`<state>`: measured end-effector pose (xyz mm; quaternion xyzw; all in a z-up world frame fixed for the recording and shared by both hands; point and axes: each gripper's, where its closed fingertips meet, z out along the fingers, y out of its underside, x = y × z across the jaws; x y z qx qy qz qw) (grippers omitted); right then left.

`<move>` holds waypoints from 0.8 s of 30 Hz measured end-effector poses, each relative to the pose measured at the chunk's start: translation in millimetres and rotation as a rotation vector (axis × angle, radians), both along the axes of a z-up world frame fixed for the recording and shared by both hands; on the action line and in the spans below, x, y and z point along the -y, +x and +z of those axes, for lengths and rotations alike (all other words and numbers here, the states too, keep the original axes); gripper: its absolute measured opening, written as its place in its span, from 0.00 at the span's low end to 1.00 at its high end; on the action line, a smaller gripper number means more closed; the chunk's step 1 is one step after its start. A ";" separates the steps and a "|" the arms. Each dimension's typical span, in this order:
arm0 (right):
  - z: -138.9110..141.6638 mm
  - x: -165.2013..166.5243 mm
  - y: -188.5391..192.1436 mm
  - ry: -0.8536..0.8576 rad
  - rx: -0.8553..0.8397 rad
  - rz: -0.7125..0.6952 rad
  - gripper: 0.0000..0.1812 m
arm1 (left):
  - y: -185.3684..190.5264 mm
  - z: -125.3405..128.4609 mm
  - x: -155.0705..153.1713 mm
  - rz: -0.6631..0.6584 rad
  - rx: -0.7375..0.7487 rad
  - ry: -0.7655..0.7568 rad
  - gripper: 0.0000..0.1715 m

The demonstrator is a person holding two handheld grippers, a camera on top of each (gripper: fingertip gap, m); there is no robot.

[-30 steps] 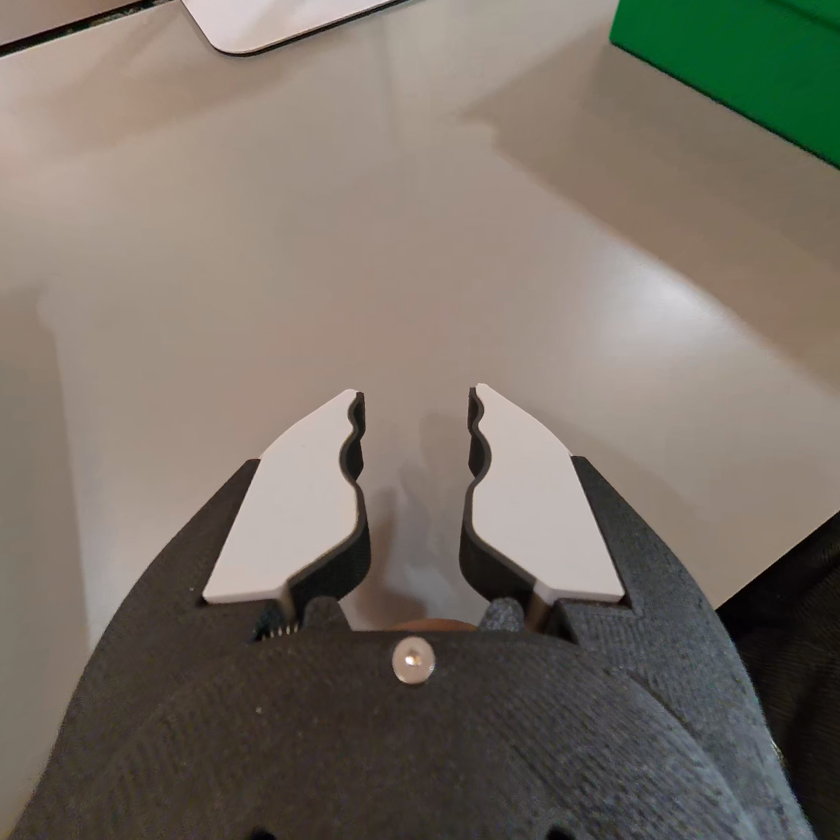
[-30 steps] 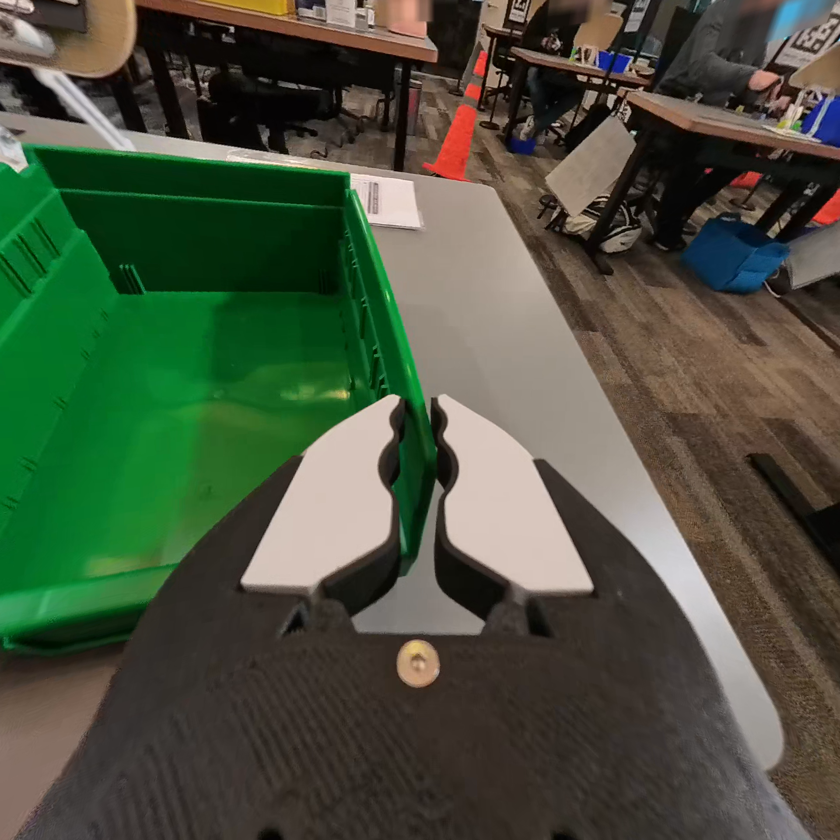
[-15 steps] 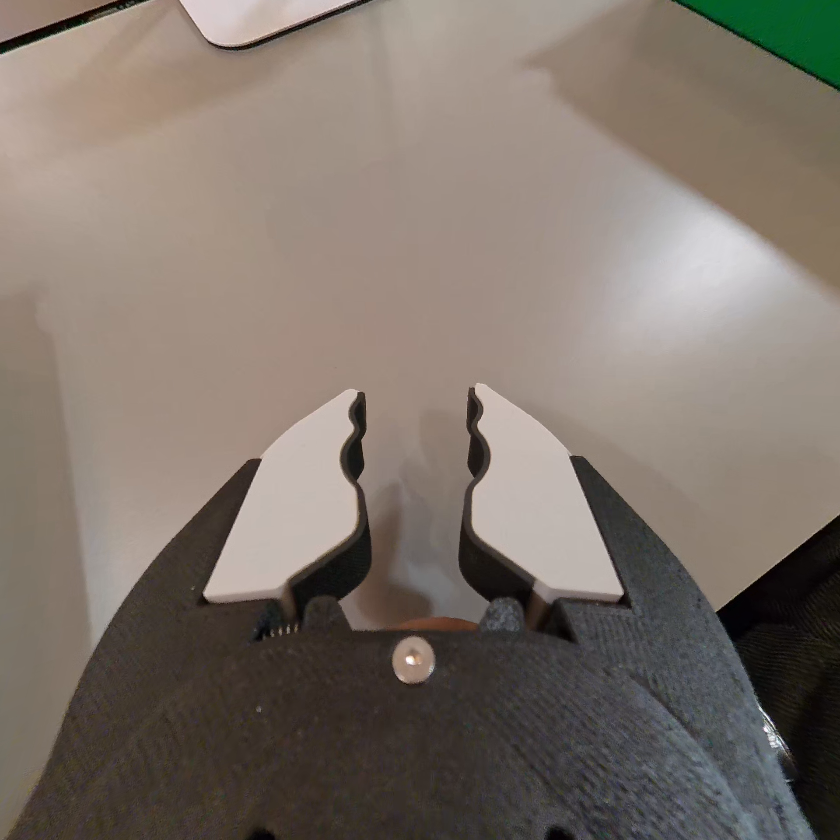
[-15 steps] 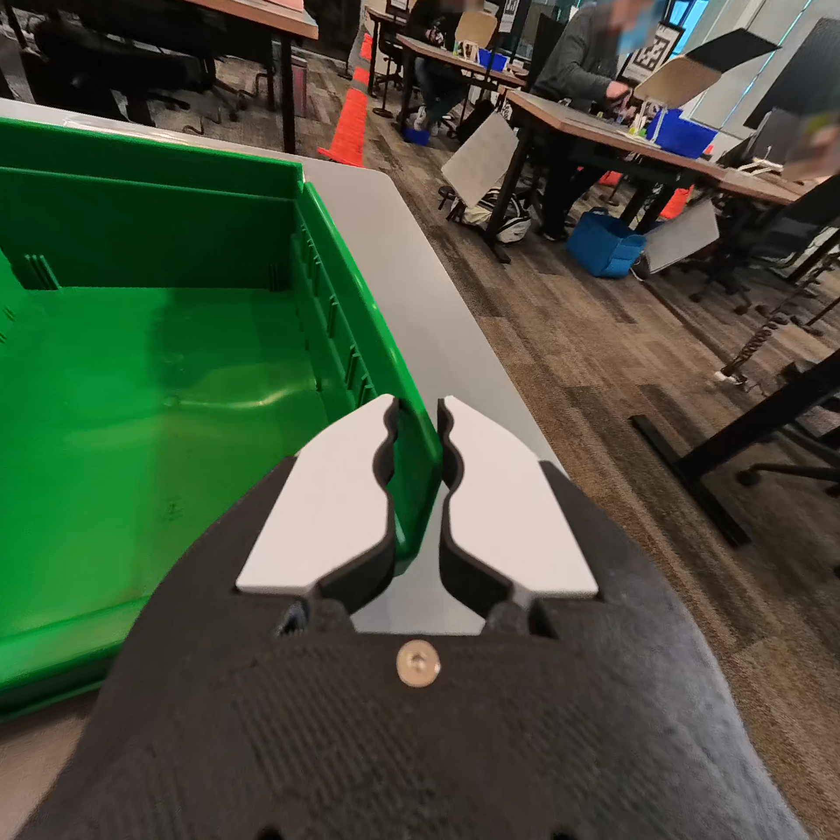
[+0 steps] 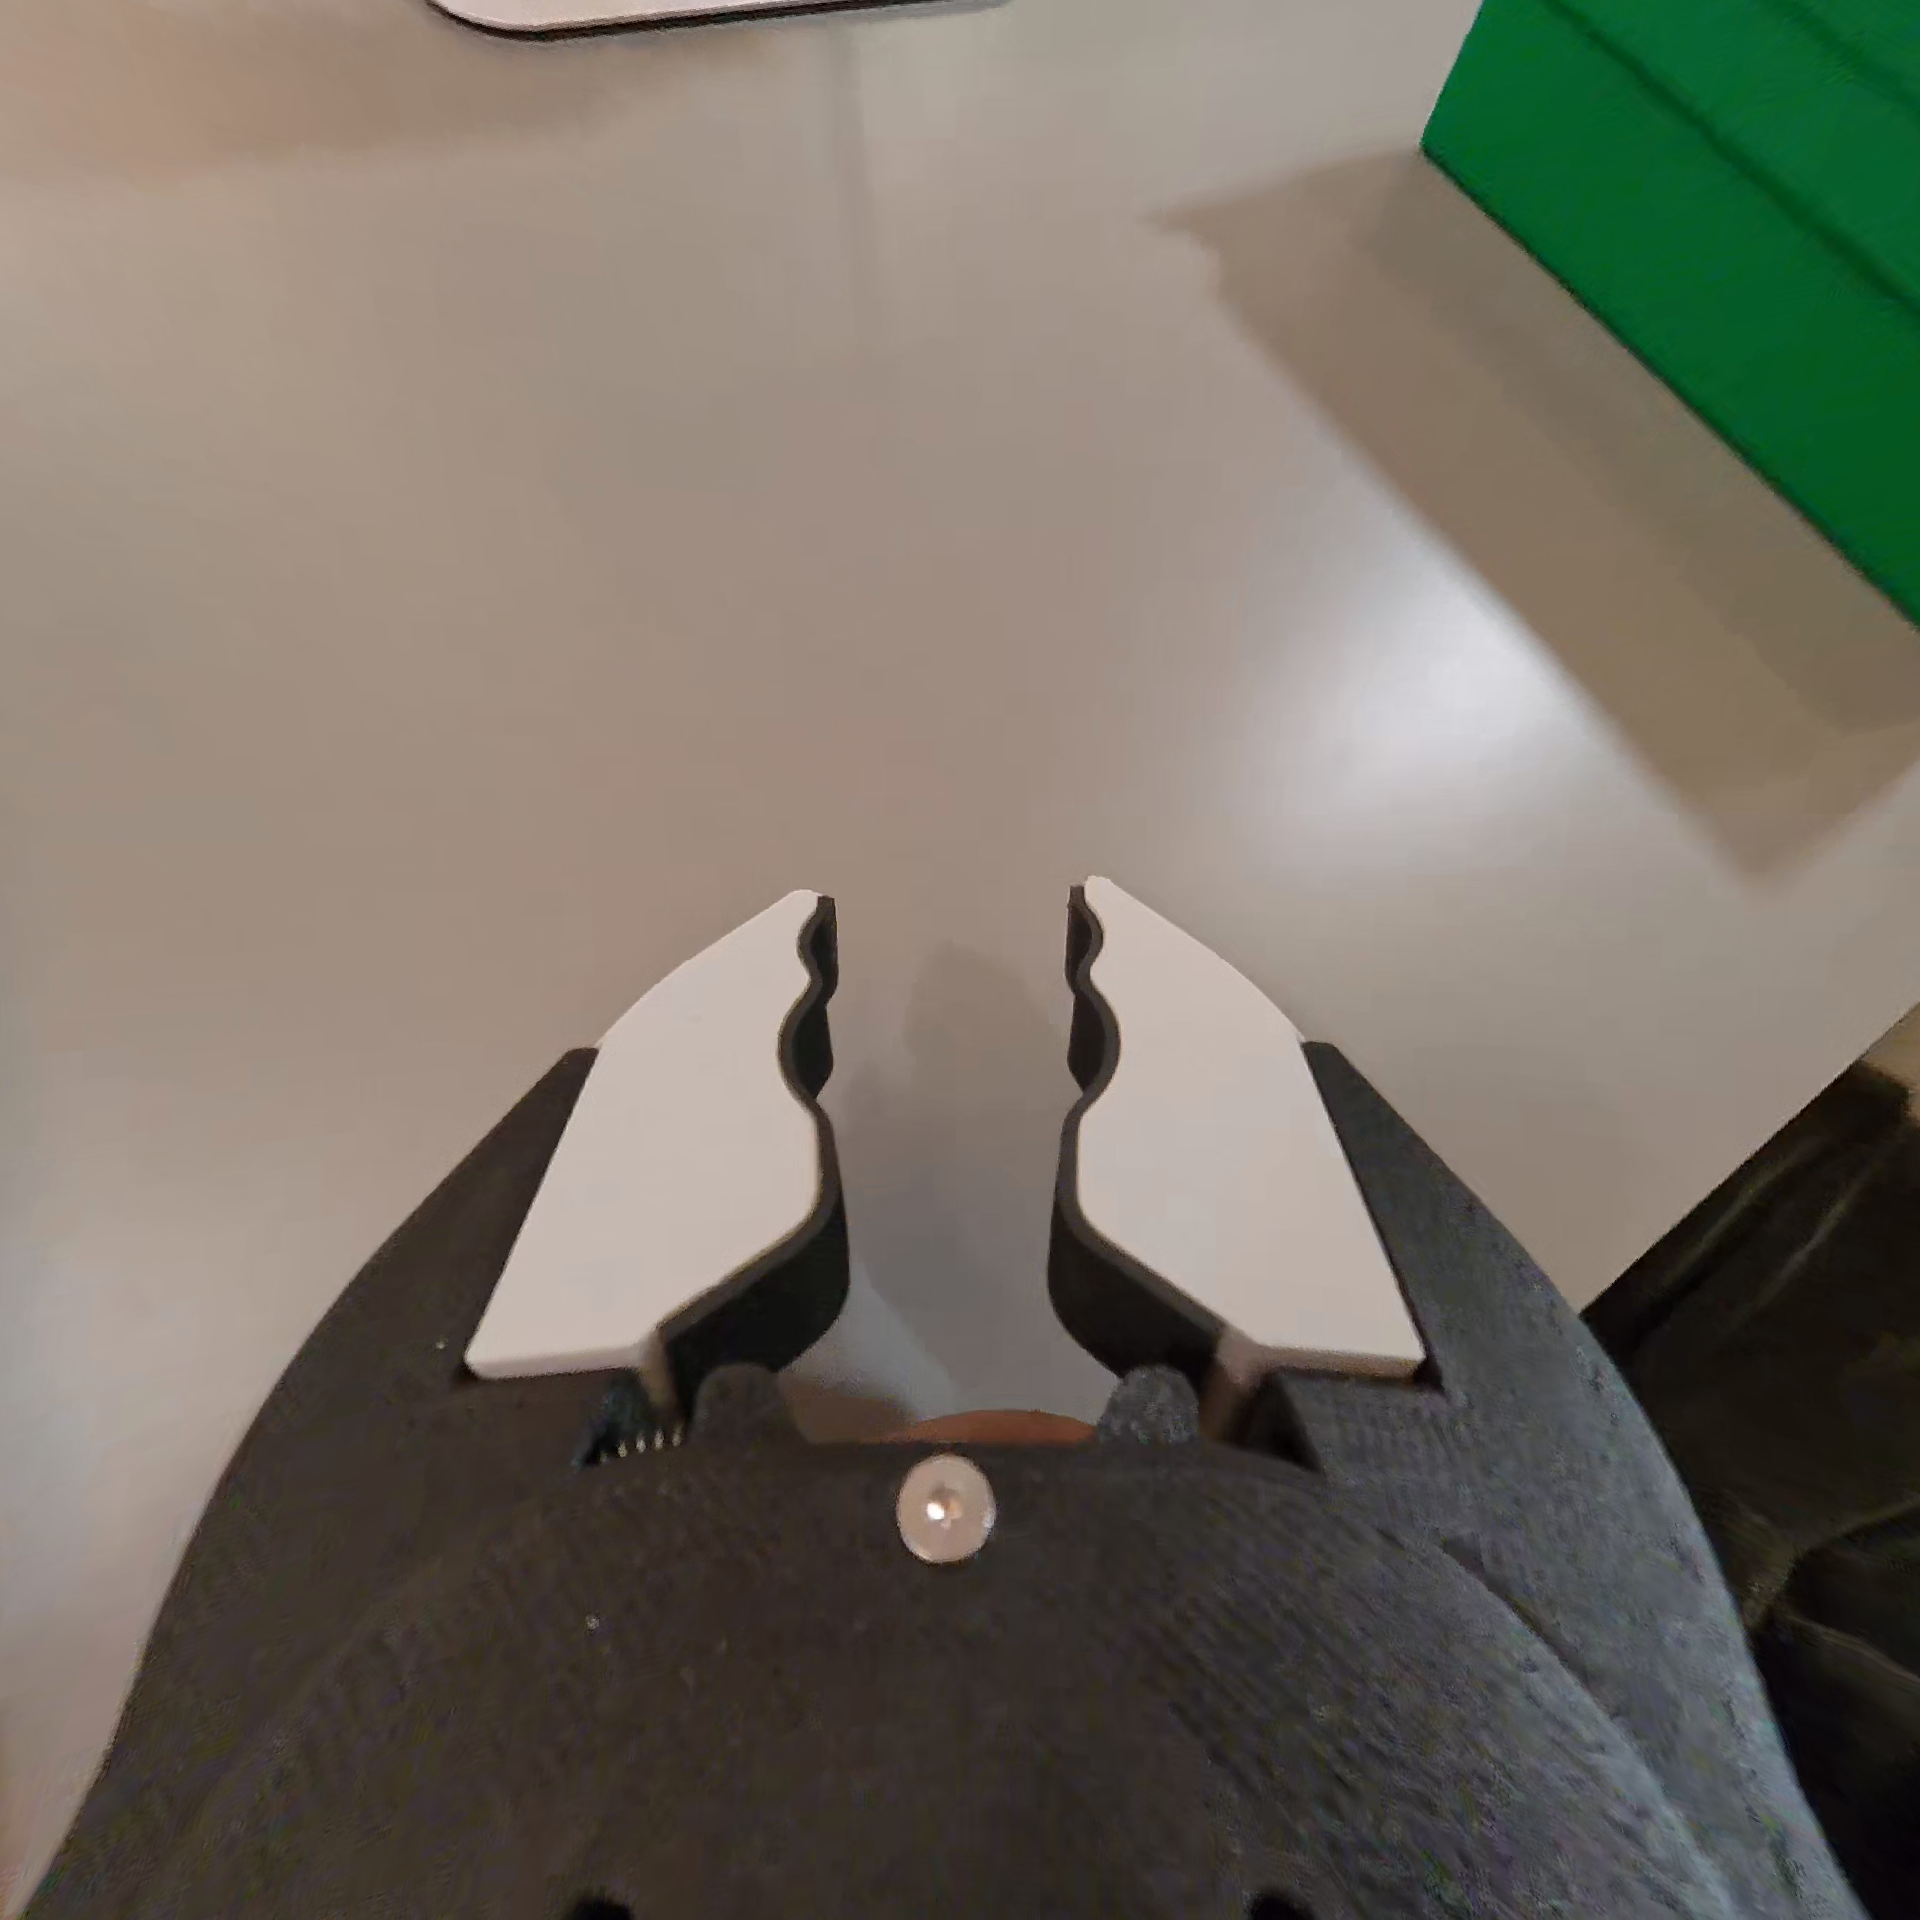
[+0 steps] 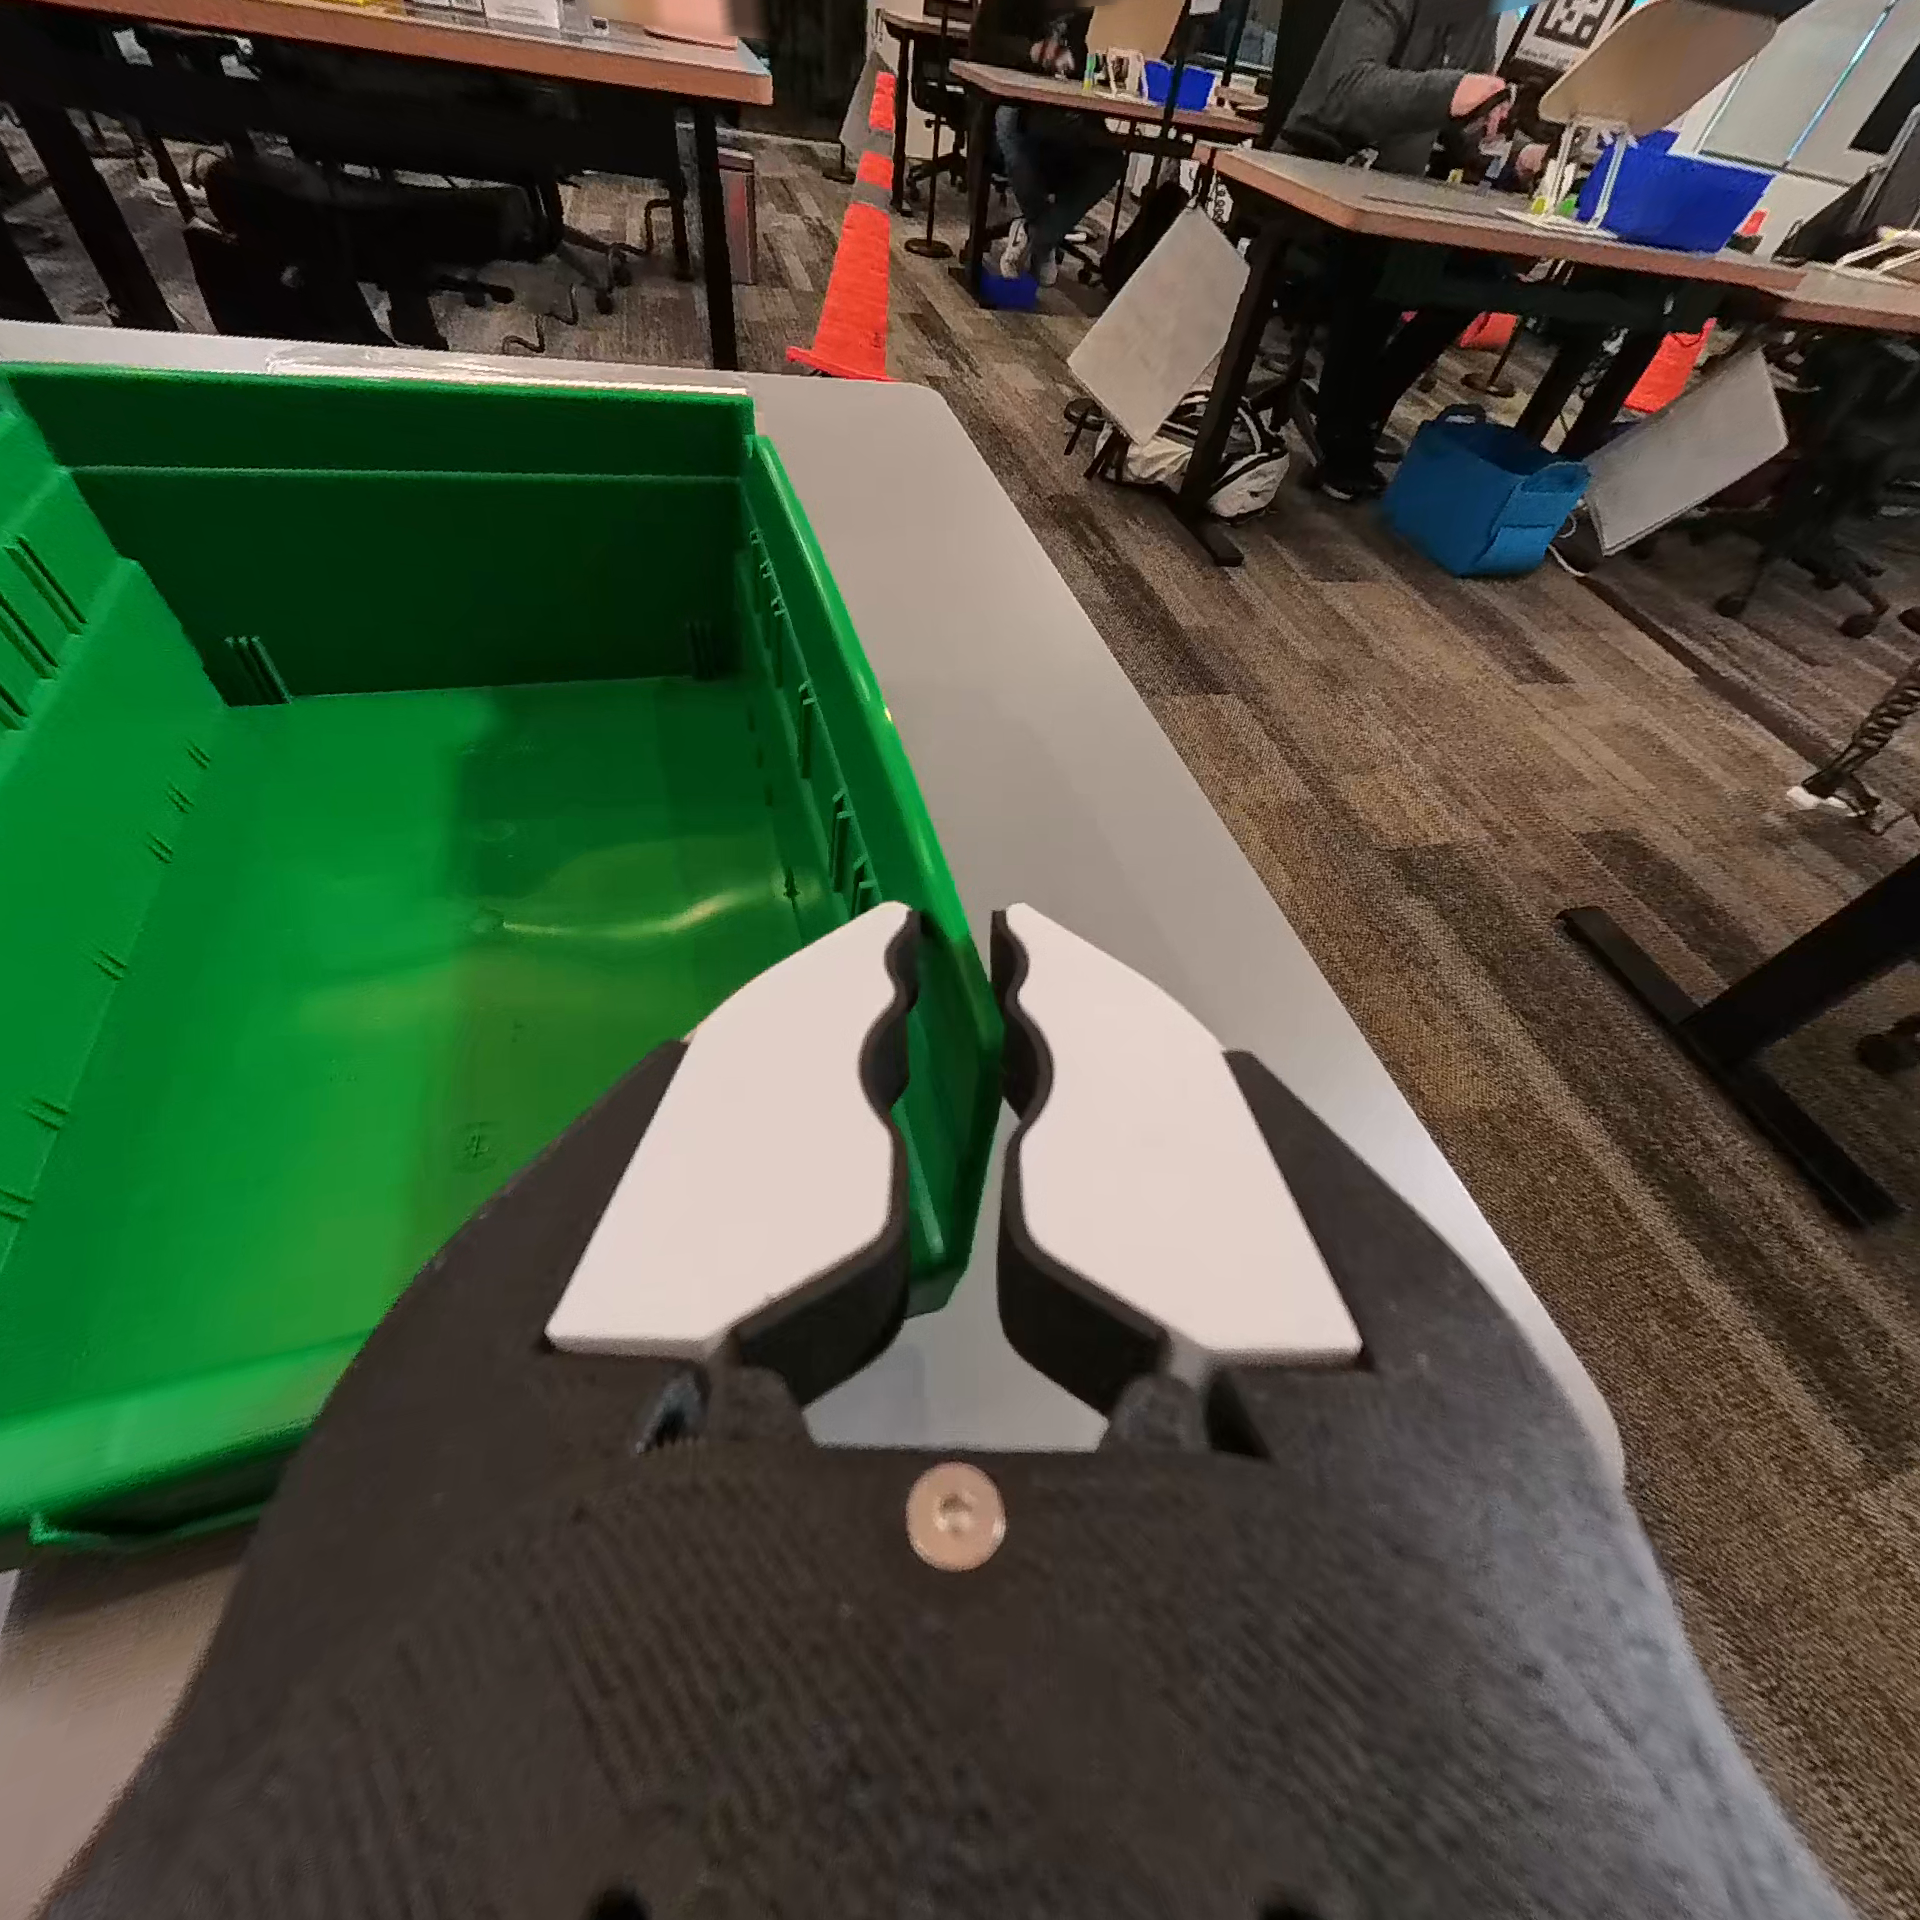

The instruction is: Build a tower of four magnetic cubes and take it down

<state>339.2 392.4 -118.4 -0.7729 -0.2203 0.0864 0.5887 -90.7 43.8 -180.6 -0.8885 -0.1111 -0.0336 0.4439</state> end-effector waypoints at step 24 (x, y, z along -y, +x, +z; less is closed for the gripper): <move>94.0 192.3 -199.5 0.232 -0.343 0.511 0.26 | -36.0 69.4 16.0 0.198 -0.007 0.358 0.28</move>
